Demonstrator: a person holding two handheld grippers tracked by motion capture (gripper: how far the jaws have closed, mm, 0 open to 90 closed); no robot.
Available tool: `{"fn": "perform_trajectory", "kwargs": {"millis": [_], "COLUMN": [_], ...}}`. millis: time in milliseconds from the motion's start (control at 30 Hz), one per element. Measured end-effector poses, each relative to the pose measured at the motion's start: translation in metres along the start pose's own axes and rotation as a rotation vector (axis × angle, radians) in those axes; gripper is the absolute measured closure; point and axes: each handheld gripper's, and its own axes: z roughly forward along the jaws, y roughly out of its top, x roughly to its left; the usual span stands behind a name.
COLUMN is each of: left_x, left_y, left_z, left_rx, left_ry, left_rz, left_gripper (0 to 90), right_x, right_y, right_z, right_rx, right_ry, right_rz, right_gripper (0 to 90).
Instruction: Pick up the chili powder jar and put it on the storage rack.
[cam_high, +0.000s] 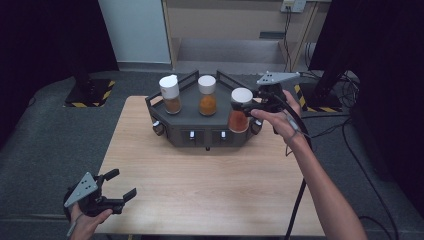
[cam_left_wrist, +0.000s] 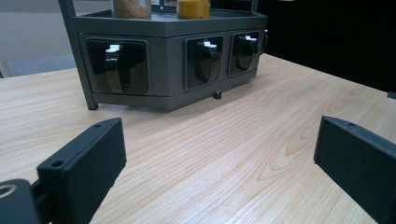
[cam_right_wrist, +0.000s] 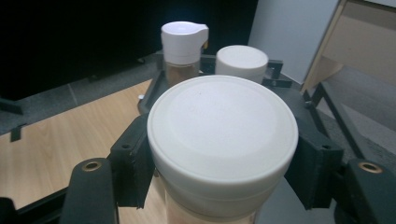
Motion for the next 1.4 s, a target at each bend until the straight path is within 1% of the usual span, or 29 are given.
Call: {"fn": "perform_trajectory", "kwargs": {"millis": [67,200,233,333,533,633,700,867,1000,1100,1200,1400], "left_x": [0.0,0.0,0.001,0.001,0.001,0.001,0.002,0.001,0.002,0.002,0.001,0.001], "left_y": [0.0,0.0,-0.001,-0.001,0.0,-0.001,-0.001,0.0,-0.001,-0.001,-0.001,-0.001], "left_z": [0.0,0.0,0.0,0.0,0.0,0.0,0.0,0.0,-0.001,-0.002,-0.002,-0.001], "left_rx": [0.001,-0.001,-0.001,-0.002,0.004,0.001,0.003,0.007,0.002,-0.001,0.0,0.002], "left_ry": [-0.001,0.0,0.001,0.003,0.004,0.006,0.007,0.004,0.007,0.01,0.007,0.006], "left_rz": [0.001,-0.005,-0.005,-0.01,-0.004,-0.009,-0.011,-0.005,-0.009,-0.01,-0.007,-0.004], "left_gripper": [1.4,1.3,1.3,1.3,1.4,1.4,1.4,1.4,1.4,1.4,1.4,1.4], "right_x": [-0.003,-0.007,-0.008,-0.012,-0.018,-0.019,-0.022,-0.029,-0.032,-0.031,-0.032,-0.033], "right_y": [0.004,0.012,0.013,0.013,0.013,0.012,0.012,0.009,0.008,0.007,0.006,0.004], "right_z": [0.002,0.008,0.01,0.015,0.029,0.035,0.04,0.049,0.053,0.058,0.062,0.071], "right_rx": [0.002,0.01,0.011,0.008,0.016,0.023,0.027,0.02,0.013,0.015,0.018,0.028], "right_ry": [-0.008,-0.038,-0.045,-0.066,-0.135,-0.169,-0.183,-0.217,-0.235,-0.253,-0.252,-0.253], "right_rz": [0.01,0.008,0.013,0.024,0.043,0.05,0.056,0.093,0.113,0.105,0.117,0.123], "right_gripper": [33.9,33.9,33.9,33.9,33.9,33.9,33.9,33.9,33.9,33.9,33.9,33.9]}}
